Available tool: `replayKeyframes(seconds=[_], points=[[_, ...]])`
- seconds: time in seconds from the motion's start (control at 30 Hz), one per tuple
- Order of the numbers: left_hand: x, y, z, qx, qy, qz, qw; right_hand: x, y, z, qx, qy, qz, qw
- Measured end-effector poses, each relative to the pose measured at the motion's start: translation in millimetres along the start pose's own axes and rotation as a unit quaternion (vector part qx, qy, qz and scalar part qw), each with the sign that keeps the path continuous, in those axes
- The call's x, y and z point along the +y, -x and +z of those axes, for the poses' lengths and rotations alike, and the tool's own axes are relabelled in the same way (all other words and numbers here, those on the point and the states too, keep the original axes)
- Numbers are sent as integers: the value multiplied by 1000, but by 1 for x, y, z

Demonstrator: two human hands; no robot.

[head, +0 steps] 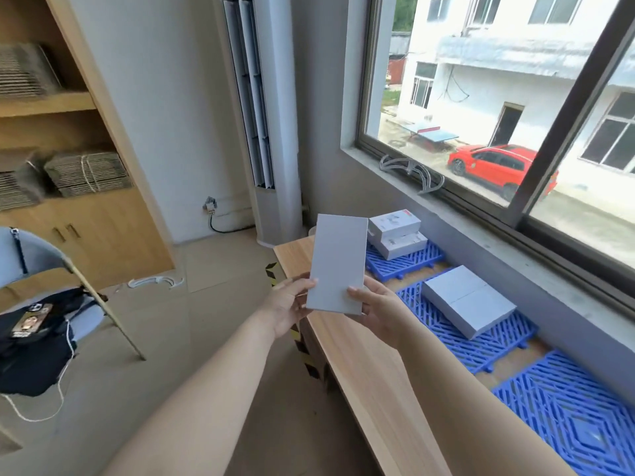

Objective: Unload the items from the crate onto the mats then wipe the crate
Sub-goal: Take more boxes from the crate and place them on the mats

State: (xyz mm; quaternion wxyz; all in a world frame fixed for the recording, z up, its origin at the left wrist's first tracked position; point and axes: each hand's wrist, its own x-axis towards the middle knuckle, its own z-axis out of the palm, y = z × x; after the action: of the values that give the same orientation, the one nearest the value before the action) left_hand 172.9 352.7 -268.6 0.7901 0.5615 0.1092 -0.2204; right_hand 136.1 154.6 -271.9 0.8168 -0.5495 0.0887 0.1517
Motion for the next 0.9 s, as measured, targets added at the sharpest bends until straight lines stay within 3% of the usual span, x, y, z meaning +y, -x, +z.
replayKeyframes(seconds=[0.23, 0.43, 0.63, 0.9], points=[[40, -106, -26, -89, -47, -61, 993, -14, -90, -9, 89, -54, 21, 994], [76, -198, -21, -164, -123, -107, 973, -15, -147, -4, 209, -121, -20, 970], [94, -264, 32, -252, -211, -122, 937, -31, -162, -20, 327, -177, -82, 925], [34, -295, 92, -322, -240, -202, 893, -10, -135, -53, 447, -256, -181, 838]])
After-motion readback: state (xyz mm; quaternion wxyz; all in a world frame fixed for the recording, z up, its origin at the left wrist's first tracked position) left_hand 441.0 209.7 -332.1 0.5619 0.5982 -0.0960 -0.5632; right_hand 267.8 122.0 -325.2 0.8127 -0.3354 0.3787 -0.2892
